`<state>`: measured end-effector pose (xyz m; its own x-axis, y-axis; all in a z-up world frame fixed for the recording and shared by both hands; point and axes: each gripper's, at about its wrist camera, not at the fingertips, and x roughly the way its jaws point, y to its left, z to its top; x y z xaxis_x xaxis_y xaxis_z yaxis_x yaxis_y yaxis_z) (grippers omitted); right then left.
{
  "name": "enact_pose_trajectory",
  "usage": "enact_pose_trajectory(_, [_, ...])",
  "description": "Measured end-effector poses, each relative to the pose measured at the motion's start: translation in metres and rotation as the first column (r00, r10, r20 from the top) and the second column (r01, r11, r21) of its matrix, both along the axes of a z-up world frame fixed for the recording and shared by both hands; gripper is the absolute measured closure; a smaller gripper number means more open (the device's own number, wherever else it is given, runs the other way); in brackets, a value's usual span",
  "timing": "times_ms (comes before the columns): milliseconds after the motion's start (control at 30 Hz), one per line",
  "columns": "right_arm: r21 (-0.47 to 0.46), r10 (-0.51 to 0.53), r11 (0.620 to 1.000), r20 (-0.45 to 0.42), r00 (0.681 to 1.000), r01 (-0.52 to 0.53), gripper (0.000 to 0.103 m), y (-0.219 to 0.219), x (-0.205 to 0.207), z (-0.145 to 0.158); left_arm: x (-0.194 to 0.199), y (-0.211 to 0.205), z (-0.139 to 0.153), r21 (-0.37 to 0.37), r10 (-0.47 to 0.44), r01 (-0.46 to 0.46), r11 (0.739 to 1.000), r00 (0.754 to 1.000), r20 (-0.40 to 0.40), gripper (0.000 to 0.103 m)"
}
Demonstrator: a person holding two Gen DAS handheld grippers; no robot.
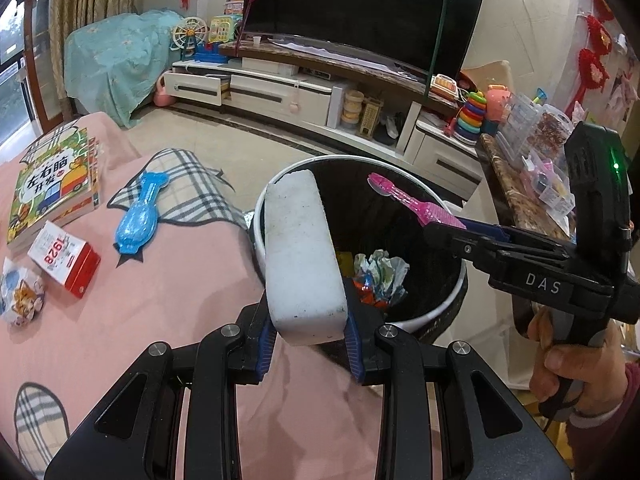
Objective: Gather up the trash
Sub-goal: 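Lower both items into the bin and open both grippers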
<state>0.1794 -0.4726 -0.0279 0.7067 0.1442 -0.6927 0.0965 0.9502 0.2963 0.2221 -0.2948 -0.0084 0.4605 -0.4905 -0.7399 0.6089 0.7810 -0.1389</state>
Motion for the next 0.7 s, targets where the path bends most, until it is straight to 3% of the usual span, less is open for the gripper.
enact_pose_trajectory(700, [0.004, -0.016, 1.0, -0.035, 0.999, 0.016, 0.053, -0.012, 0.017, -0.006, 0.015, -0.029, -0.007, 0.034, -0.028, 0.029, 0.999, 0.999, -0.019, 0.075])
